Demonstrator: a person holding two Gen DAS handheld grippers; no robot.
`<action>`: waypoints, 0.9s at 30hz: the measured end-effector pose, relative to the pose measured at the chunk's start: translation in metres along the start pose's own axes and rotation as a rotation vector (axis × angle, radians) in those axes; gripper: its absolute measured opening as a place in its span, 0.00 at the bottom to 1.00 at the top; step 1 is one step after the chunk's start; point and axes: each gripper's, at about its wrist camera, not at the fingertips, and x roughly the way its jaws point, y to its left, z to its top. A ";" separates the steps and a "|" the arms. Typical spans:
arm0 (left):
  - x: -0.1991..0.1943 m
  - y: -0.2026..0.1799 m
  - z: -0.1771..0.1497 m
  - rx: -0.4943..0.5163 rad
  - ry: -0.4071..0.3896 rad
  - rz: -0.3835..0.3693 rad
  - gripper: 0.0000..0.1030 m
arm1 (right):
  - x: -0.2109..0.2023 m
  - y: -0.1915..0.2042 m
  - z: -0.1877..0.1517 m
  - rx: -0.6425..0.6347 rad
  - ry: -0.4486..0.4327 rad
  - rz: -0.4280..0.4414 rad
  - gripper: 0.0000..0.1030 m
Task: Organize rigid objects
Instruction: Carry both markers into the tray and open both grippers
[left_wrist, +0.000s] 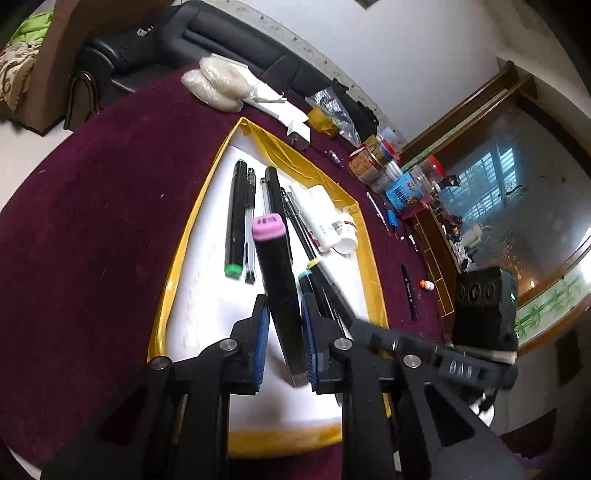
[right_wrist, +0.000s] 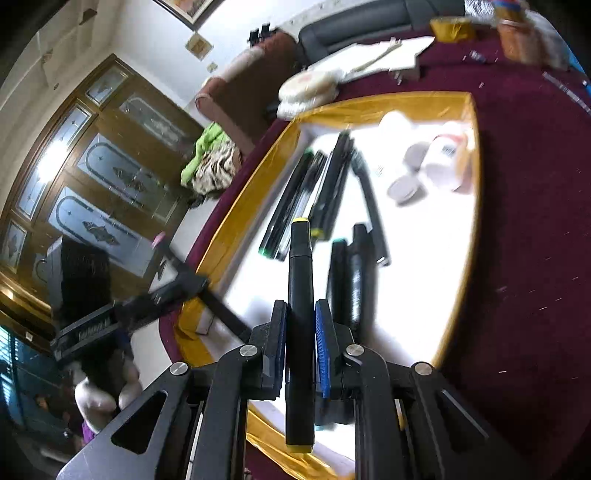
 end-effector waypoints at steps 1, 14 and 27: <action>0.006 0.002 0.005 -0.003 0.010 -0.003 0.15 | 0.005 0.002 -0.001 -0.004 0.009 -0.005 0.13; 0.058 -0.018 0.007 0.132 0.141 0.128 0.15 | 0.035 0.015 -0.007 -0.040 0.022 -0.118 0.13; 0.022 -0.028 0.002 0.115 -0.022 0.253 0.54 | -0.004 0.017 -0.008 -0.132 -0.106 -0.223 0.16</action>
